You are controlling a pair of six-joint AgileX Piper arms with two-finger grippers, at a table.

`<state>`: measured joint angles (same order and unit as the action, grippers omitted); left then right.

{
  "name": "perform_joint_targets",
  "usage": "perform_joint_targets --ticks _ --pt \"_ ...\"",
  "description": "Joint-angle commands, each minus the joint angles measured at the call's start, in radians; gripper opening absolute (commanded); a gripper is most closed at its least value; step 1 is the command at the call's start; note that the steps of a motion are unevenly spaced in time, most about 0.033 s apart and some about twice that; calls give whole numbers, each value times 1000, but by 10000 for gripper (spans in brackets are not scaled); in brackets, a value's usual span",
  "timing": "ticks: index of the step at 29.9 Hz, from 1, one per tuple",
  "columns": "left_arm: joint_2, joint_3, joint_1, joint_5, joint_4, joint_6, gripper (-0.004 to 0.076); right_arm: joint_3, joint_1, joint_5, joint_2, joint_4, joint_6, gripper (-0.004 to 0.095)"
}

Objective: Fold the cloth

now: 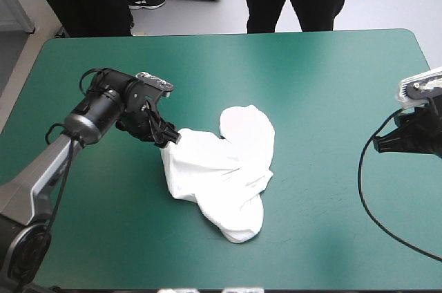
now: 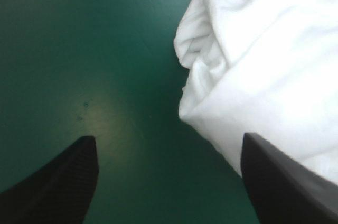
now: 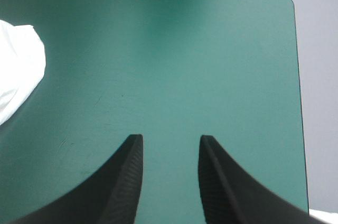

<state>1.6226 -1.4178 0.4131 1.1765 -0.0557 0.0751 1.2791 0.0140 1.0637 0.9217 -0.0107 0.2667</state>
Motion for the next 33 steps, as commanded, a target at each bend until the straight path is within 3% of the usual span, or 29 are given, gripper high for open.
perform_joint_targets --ticks 1,8,15,18,23,28,33 --pt "40 -22 -5 -35 10 -1 540 25 47 -43 -9 -33 9 343" --pt "176 -22 -5 -78 30 -1 535 25 110 -22 -9 -68 5 343" --pt "242 -22 -5 -99 86 6 440 25 119 -22 -9 -66 5 343" --pt "253 -22 -5 -104 107 1 372 25 119 -22 -9 -64 5 343" --pt "262 -22 -5 -119 129 8 165 25 119 -13 0 -56 18 343" --pt "290 -22 -5 -117 129 8 -10 25 119 7 48 63 99 343" --pt "293 -22 -5 -117 125 6 -17 25 119 -9 149 210 139 344"
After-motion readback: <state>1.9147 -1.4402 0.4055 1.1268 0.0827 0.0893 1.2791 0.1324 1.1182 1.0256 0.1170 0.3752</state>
